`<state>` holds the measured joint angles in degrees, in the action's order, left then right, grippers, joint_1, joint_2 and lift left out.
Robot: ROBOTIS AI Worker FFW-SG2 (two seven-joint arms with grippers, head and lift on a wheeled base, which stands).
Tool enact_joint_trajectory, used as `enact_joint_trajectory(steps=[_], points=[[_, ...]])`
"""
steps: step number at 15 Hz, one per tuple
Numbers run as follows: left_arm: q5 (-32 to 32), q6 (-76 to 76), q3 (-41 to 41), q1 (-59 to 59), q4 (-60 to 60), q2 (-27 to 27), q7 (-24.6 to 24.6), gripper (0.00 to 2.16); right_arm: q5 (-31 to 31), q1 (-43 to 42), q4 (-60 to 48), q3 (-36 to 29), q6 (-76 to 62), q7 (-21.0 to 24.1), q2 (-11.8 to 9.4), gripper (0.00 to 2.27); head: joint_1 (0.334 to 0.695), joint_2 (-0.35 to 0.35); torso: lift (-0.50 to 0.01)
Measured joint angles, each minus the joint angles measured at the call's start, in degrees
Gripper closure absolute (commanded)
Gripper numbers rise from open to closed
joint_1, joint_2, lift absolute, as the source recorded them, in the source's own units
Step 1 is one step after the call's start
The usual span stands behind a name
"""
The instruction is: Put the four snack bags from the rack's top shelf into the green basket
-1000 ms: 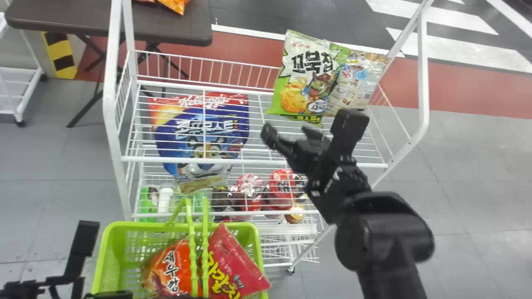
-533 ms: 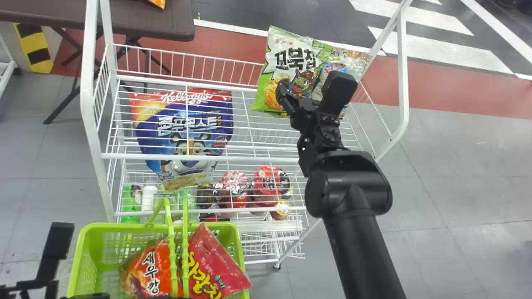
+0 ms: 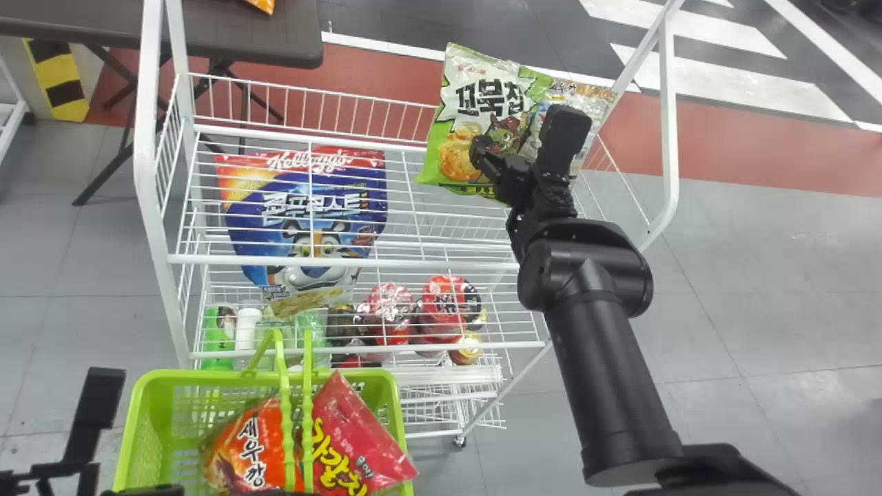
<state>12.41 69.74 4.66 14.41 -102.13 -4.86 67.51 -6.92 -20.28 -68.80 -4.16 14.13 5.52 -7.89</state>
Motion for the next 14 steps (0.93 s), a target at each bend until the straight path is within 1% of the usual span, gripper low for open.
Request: enact_joint_trajectory(steps=[1, 2, 3, 4, 5, 9, 12, 14], points=[[-0.1, 0.0, 0.0, 0.0, 0.1, 0.0, 0.0, 2.12, 0.0, -1.1, 1.1, 0.0, 1.5, -2.1, 0.0, 1.28, 0.695, -0.35, 0.0], [-0.1, 0.0, 0.0, 0.0, 0.1, 0.0, 0.1, 2.12, 0.0, -2.1, 1.9, -0.1, 3.2, -5.0, -0.1, 1.88, 0.695, -0.35, 0.0], [-0.1, 0.0, -0.1, 0.1, 0.1, 0.0, 0.1, 2.12, 0.0, -2.4, 2.3, -0.1, 4.5, -6.2, -0.1, 2.01, 0.695, -0.35, 0.0], [-0.1, 0.0, -0.1, 0.1, 0.1, 0.0, 0.0, 2.12, -0.2, -2.2, 2.2, -0.2, 5.5, -6.8, -0.1, 2.02, 0.695, -0.35, 0.0], [-0.1, 0.0, -0.2, 0.1, 0.1, 0.0, 0.0, 2.12, -0.4, -1.3, 1.5, -0.3, 5.8, -7.3, 0.0, 2.08, 0.695, -0.35, 0.0], [0.0, 0.0, -0.2, 0.1, 0.1, 0.0, 0.0, 2.12, -0.9, 2.2, -4.0, -0.2, 5.6, -7.7, 0.0, 2.1, 0.695, -0.35, 0.0], [0.1, 0.0, -0.2, 0.1, -0.1, 0.0, 0.0, 2.12, -2.9, 8.3, -15.7, -0.3, 10.5, -9.1, -0.1, 2.1, 0.695, -0.35, 0.0], [0.1, 0.0, -0.3, 0.0, -0.3, -0.1, 0.0, 2.12, -6.2, 13.4, -27.6, -0.9, 19.0, -9.9, -0.6, 2.1, 0.695, -0.35, 0.0]])
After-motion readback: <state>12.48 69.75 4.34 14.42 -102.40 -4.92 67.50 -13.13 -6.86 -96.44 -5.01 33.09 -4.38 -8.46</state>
